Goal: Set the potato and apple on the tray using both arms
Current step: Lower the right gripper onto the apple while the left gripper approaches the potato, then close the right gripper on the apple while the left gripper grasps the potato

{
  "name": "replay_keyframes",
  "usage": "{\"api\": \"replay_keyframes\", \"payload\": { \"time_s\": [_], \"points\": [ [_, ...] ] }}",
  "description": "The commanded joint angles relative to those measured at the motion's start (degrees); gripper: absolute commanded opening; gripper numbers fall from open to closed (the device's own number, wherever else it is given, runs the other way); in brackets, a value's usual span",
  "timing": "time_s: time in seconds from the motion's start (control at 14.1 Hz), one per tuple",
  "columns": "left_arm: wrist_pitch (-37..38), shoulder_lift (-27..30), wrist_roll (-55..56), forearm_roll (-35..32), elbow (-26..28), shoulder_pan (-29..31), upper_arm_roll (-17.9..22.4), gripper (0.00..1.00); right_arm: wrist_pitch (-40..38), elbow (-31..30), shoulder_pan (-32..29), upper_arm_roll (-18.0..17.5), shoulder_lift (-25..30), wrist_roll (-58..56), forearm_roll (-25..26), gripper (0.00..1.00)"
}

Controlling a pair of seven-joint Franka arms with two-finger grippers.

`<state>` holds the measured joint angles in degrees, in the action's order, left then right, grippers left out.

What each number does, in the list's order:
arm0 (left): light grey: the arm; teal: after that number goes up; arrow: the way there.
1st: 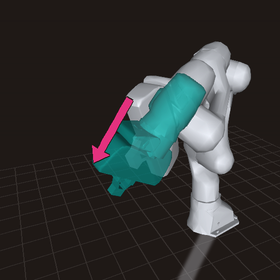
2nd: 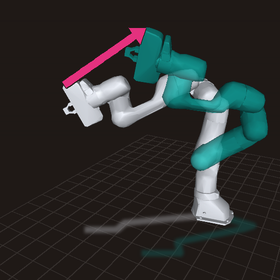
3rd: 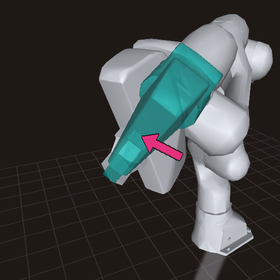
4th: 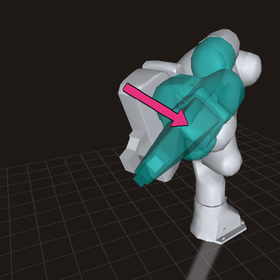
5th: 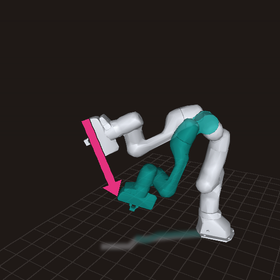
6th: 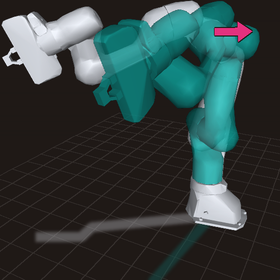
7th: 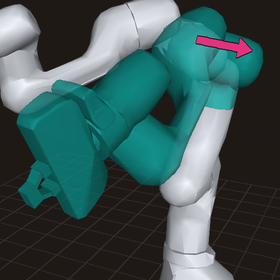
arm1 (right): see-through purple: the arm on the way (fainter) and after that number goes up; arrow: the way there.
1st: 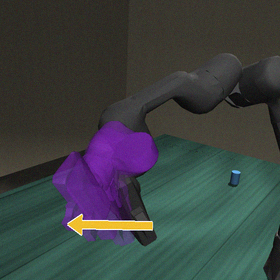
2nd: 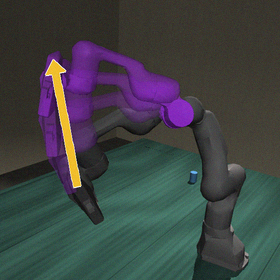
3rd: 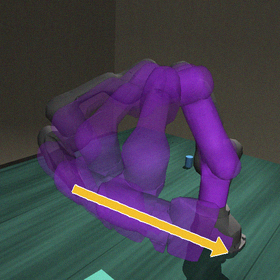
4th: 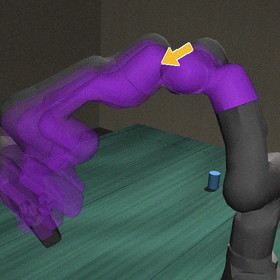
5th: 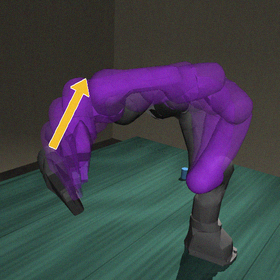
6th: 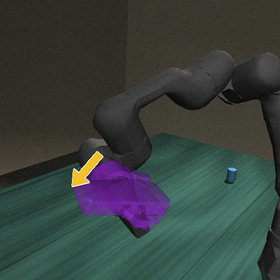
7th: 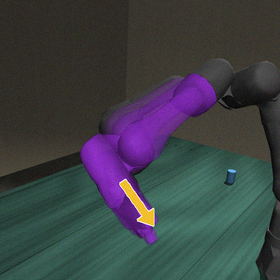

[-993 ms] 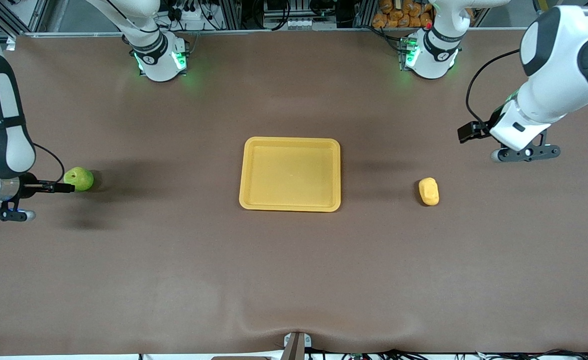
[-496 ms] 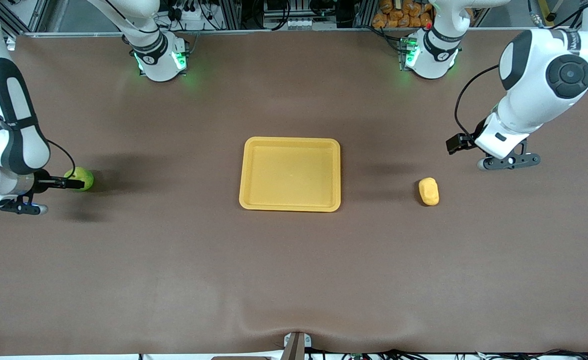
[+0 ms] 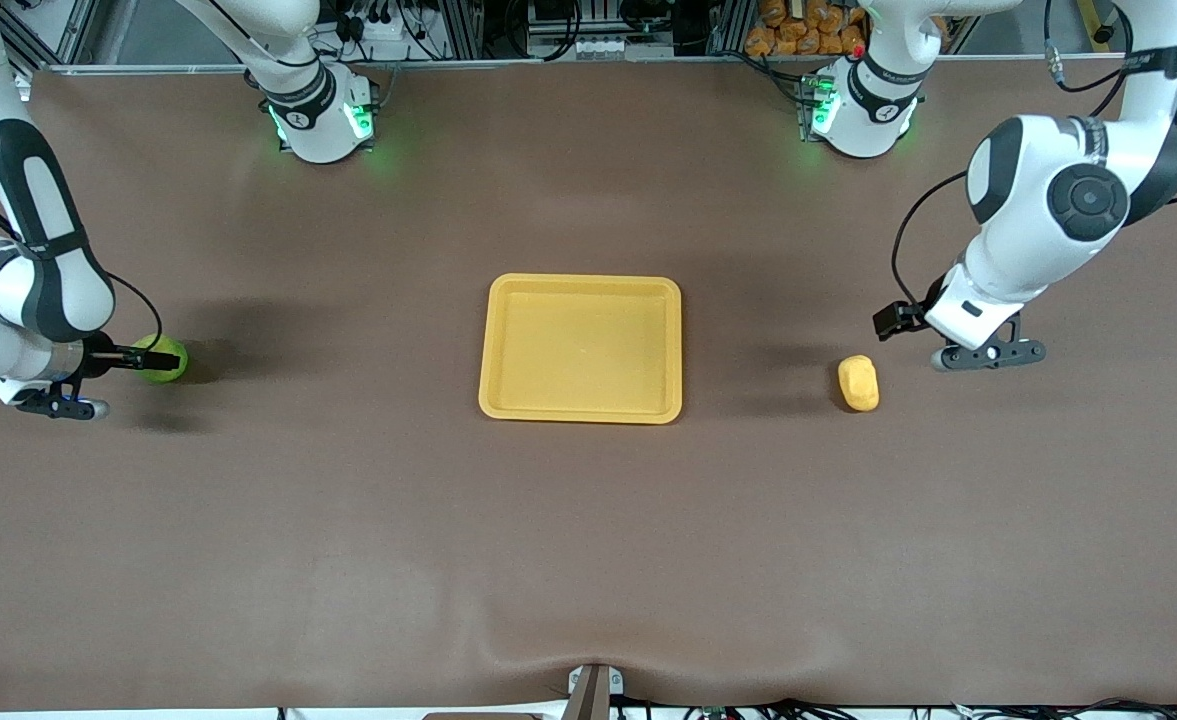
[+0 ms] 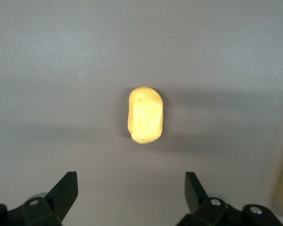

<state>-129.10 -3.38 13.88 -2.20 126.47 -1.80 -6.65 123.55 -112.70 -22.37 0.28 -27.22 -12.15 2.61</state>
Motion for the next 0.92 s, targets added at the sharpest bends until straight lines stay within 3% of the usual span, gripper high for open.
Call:
{"api": "replay_keyframes", "payload": {
  "time_s": [0.0, 0.21, 0.28, 0.5, 0.64, 0.85],
  "points": [
    [-4.12, -2.76, 1.15, 0.17, 0.36, 0.31, -0.29, 1.00, 1.86, -2.52, -1.53, -1.16, 1.03, 0.29, 1.08, 1.00],
    [-9.48, -5.92, 1.15, 0.09, 1.15, 0.31, -0.29, 1.00, 2.92, -3.40, -1.97, -1.16, 1.03, 0.11, 1.08, 0.96],
    [-11.06, -7.07, 1.24, 0.17, 1.24, 0.31, -0.29, 1.00, 2.92, -3.40, -2.06, -1.16, 1.03, 0.03, 1.08, 0.81],
    [-14.85, -9.71, 2.90, 0.09, 1.59, 0.31, -0.29, 1.00, 2.83, -3.14, -2.59, -1.16, 0.94, -3.30, 1.08, 0.15],
    [-16.35, -10.85, 3.09, 0.18, 1.76, 0.31, -0.29, 1.00, 2.57, -2.88, -3.29, -1.25, 1.03, -5.85, 0.99, 0.00],
    [-18.81, -12.78, 3.35, 0.18, 2.20, 0.31, -0.29, 0.97, 0.65, -0.95, -3.12, -1.25, 1.12, -9.89, 0.91, 0.00]
  ]
}}
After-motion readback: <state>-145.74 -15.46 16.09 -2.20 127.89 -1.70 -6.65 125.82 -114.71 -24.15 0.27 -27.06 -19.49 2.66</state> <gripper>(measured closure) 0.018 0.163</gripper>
